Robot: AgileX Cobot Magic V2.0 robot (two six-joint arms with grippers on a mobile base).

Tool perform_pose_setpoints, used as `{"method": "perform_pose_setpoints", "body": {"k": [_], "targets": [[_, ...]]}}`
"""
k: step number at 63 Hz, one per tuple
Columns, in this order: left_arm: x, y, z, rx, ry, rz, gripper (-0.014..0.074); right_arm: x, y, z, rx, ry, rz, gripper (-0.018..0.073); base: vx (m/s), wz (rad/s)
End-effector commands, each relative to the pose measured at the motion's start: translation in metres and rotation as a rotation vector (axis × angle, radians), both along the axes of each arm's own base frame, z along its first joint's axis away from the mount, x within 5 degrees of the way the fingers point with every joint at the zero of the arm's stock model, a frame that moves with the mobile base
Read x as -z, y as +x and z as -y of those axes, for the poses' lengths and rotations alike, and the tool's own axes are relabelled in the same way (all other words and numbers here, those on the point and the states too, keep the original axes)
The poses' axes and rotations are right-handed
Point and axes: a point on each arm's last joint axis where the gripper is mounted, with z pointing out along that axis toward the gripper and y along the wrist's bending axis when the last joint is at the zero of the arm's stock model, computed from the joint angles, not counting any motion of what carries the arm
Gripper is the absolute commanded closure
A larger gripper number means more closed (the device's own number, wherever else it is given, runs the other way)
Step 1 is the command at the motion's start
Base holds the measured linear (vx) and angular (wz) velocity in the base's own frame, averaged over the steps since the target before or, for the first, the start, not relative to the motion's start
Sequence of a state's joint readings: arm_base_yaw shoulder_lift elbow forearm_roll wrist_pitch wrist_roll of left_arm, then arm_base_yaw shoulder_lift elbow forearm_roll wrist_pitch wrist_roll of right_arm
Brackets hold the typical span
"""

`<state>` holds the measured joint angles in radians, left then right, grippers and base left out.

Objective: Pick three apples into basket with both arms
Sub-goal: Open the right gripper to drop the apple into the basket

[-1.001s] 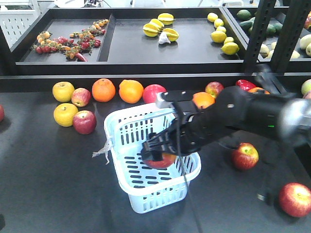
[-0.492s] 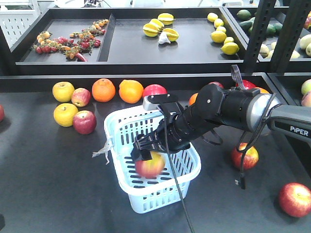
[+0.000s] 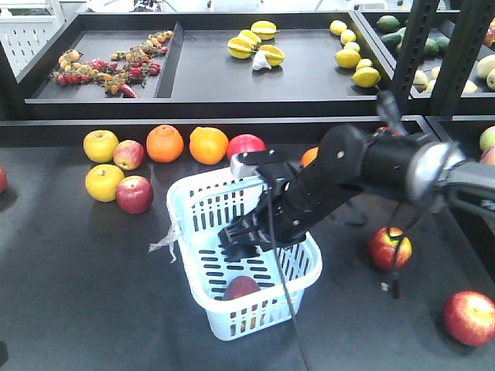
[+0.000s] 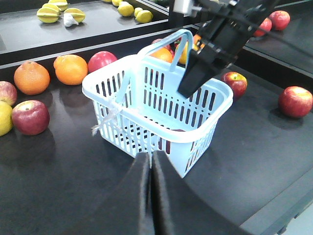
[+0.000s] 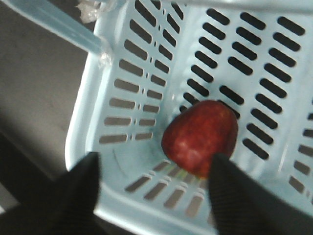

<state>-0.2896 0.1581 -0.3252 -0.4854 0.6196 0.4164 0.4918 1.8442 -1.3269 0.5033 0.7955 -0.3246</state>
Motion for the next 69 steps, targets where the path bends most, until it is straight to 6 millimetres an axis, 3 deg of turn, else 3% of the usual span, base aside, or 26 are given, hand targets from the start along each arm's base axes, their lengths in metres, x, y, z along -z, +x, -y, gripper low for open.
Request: {"method": "perform_pose_setpoints", "body": {"k": [1, 7, 21, 37, 51, 59, 69], "targets": [[-0.013, 0.002, 0.000, -0.022, -0.062, 0.047, 0.0604, -0.043, -0.008, 0.008, 0.005, 0.014, 0.078, 0.0359, 0.00, 0.00], [-0.013, 0.002, 0.000, -0.022, -0.062, 0.047, 0.0604, -0.058, -0.018, 0.015, -0.021, -0.018, 0.091, 0.0578, 0.00, 0.00], [-0.013, 0.002, 0.000, -0.022, -0.062, 0.047, 0.0604, -0.083, -0.045, 0.036, 0.000, -0.066, 0.147, 0.0568, 0.00, 0.00], [-0.013, 0.002, 0.000, -0.022, -0.062, 0.047, 0.0604, -0.079, -0.068, 0.079, 0.173, -0.242, 0.284, 0.0567, 0.00, 0.00], [-0.013, 0.002, 0.000, -0.022, -0.062, 0.047, 0.0604, -0.081, -0.042, 0.150, 0.466, -0.322, 0.305, 0.0567, 0.00, 0.00], [-0.013, 0.002, 0.000, -0.022, -0.062, 0.047, 0.0604, -0.069, -0.028, 0.183, 0.523, -0.304, 0.263, 0.0553, 0.00, 0.00], [-0.013, 0.002, 0.000, -0.022, -0.062, 0.048, 0.0604, -0.048, -0.006, 0.207, 0.514, -0.229, 0.191, 0.0397, 0.00, 0.00]]}}
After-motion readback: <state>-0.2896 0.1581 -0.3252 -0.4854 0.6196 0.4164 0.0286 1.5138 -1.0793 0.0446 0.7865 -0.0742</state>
